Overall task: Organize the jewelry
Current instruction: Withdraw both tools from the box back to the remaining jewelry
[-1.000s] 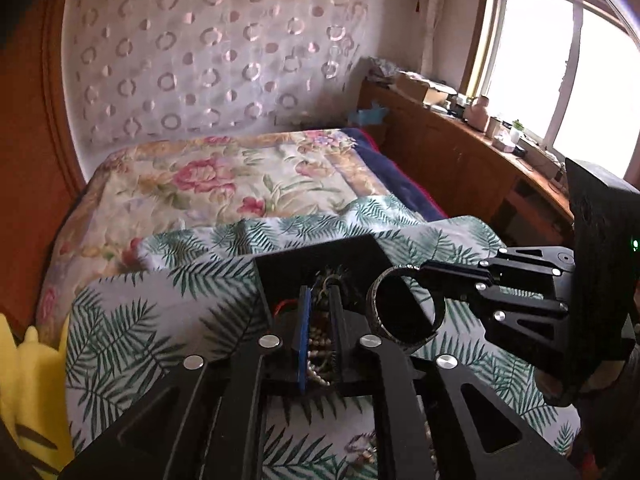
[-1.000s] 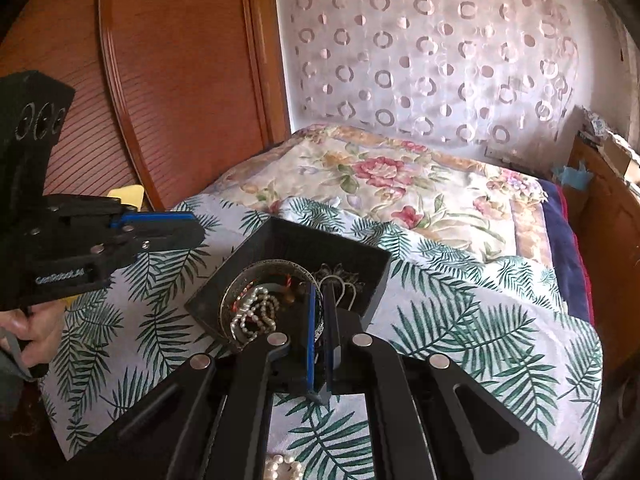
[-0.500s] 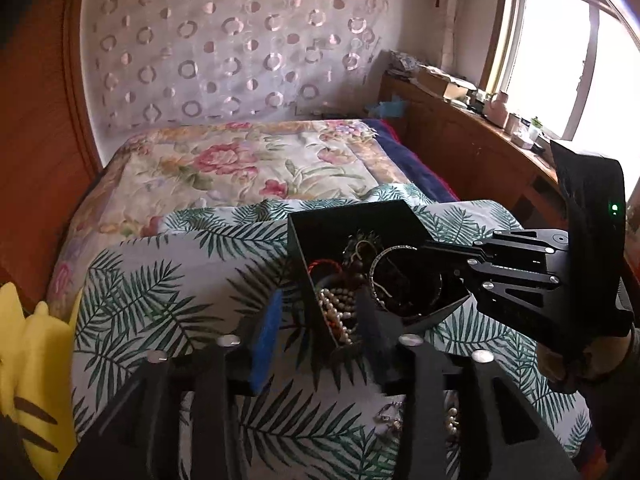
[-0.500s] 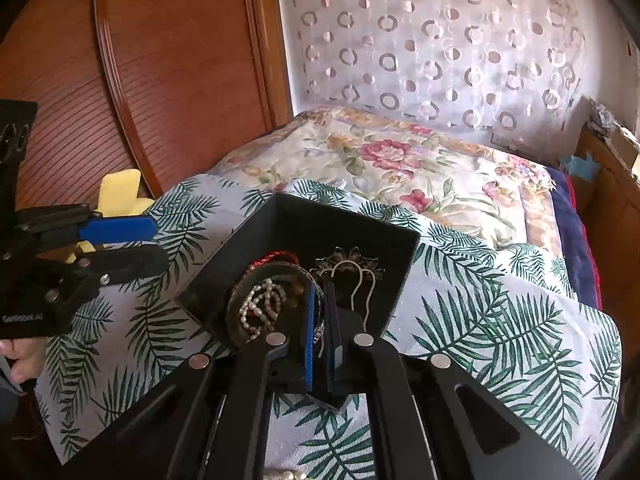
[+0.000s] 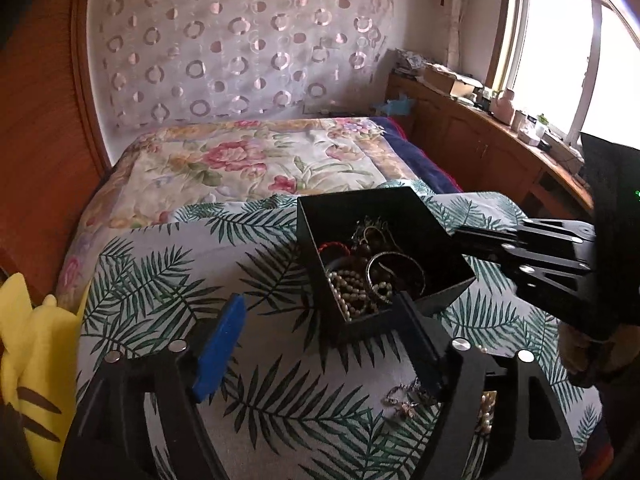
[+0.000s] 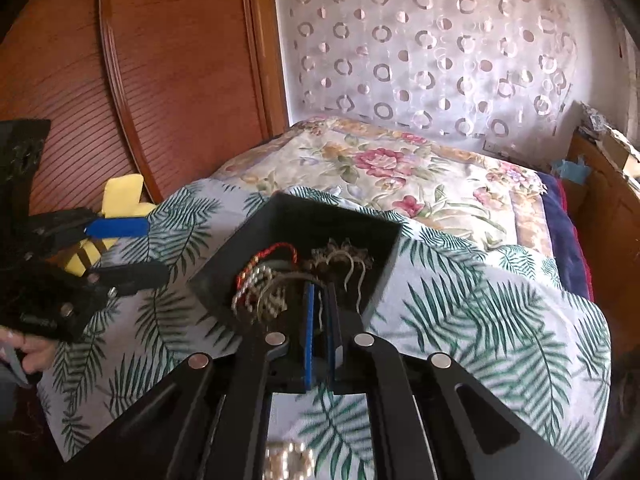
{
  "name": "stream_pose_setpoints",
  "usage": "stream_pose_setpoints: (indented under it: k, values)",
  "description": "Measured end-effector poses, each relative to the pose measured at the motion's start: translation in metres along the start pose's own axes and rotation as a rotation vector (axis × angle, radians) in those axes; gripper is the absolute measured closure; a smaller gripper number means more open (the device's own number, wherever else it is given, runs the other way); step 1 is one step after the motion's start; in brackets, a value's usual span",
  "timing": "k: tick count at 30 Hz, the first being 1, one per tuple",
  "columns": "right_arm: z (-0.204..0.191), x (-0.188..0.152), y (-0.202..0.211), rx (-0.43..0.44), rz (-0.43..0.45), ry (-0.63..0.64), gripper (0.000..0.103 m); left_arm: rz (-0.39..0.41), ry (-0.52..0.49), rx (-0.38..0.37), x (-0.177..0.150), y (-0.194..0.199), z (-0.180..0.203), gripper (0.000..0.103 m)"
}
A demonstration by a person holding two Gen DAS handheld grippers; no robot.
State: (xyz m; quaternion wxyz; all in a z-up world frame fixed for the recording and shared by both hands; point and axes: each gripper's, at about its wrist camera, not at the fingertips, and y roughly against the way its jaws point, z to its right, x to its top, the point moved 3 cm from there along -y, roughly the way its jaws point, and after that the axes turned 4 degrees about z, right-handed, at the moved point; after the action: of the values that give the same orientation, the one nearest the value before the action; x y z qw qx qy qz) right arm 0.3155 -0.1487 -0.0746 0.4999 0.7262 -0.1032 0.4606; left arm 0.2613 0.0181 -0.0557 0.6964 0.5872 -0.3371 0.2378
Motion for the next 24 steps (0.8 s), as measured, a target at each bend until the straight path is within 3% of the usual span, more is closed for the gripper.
stream_pose_setpoints:
  k: [2,10,13,24]
  values:
    - [-0.002,-0.011,0.011,-0.005,-0.003,0.007,0.097,0.003,0.002,-0.001,-0.003,0.001,0.001,0.018]
    - [-0.009,-0.061,0.042,0.002,-0.055,-0.016,0.097,-0.035,0.015,-0.027,-0.031,0.000,0.005,0.017]
    - [-0.014,-0.083,0.048,0.011,-0.088,-0.031,0.080,-0.053,0.013,-0.035,-0.042,0.000,0.007,0.017]
    - [-0.033,-0.118,0.059,0.046,-0.150,-0.051,0.080,-0.110,0.008,-0.038,-0.082,0.000,0.016,0.017]
